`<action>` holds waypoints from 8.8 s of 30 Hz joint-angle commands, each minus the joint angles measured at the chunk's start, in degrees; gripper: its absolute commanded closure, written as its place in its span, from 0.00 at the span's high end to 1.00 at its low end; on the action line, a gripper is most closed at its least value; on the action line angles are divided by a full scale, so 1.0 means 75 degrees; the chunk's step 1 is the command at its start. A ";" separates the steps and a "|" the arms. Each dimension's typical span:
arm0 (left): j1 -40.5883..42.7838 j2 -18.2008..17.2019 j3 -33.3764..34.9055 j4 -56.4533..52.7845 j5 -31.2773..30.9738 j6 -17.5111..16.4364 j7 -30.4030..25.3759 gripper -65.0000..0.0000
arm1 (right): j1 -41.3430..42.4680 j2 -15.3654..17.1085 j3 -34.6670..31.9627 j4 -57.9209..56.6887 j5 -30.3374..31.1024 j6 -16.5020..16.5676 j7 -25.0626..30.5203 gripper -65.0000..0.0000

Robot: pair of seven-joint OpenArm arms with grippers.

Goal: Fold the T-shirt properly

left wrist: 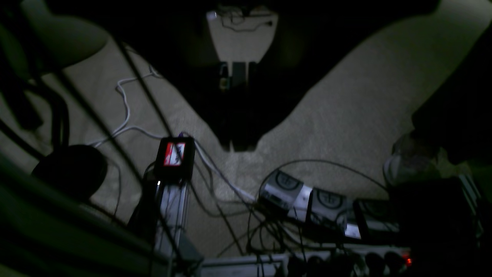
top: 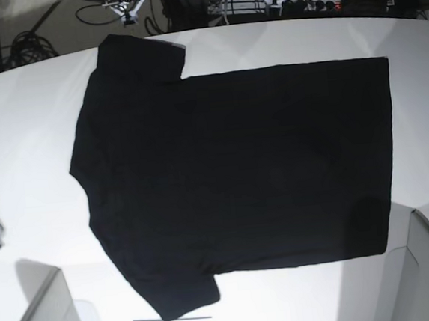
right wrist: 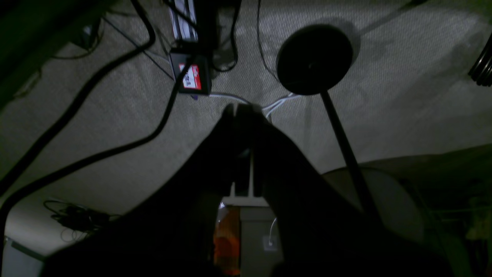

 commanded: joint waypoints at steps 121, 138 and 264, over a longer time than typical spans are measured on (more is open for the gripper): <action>0.9322 -0.2264 -0.2258 1.4617 -0.0740 0.0057 -0.0541 0.00 | -0.7103 -0.0761 0.2996 1.5234 0.0054 -0.0022 -0.3157 0.00; 0.7798 -0.2358 -0.3126 1.4453 -0.2826 0.0022 -0.0553 0.00 | -0.5814 -0.0632 0.2586 1.5292 0.3020 -0.0010 -0.3192 0.00; 0.2524 -0.1104 -0.6677 1.0655 -0.4374 -0.5341 0.5320 0.00 | -0.4946 0.0611 0.2012 1.2761 0.7462 0.0001 -0.3485 0.00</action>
